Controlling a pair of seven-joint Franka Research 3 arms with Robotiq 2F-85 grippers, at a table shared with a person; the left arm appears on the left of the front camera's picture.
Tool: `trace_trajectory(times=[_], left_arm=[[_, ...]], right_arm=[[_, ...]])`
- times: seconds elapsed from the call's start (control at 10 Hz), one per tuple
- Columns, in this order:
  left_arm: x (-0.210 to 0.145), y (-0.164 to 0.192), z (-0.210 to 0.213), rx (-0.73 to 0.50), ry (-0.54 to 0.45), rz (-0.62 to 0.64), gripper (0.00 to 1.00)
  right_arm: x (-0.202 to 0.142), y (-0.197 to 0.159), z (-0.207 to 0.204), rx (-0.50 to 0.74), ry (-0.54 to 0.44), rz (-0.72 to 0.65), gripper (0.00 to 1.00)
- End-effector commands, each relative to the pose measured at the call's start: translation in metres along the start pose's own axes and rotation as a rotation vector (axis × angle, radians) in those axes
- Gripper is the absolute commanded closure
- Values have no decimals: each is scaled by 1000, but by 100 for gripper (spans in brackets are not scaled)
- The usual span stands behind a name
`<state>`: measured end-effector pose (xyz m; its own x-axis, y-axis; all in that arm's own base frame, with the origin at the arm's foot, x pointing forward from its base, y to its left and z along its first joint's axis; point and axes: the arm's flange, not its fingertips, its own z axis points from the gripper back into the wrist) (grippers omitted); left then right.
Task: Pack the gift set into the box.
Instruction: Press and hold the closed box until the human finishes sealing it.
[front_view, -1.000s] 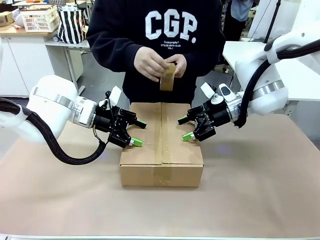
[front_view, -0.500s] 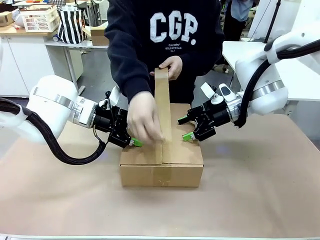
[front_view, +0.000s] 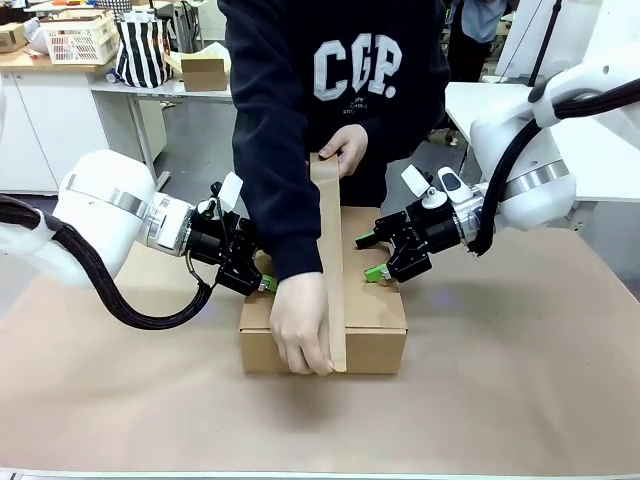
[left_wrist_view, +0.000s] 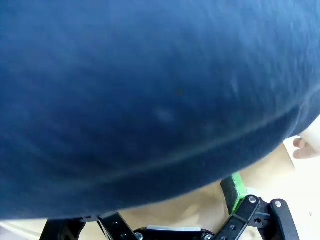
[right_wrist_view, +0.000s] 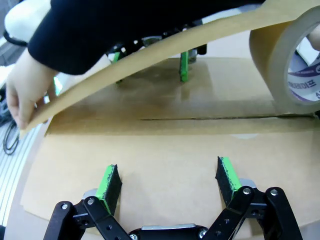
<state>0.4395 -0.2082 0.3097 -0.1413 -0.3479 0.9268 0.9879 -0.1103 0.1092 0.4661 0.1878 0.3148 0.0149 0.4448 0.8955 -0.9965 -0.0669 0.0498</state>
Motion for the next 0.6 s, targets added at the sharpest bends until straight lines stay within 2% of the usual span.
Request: trace_trajectory(times=[0.0, 0.5], left_arm=[[-1, -2, 0, 2, -1, -19, 0], [-1, -2, 0, 2, -1, -19, 0]], right_arm=[[-2, 0, -1, -3, 8, 6, 0], [-2, 0, -1, -3, 8, 6, 0]])
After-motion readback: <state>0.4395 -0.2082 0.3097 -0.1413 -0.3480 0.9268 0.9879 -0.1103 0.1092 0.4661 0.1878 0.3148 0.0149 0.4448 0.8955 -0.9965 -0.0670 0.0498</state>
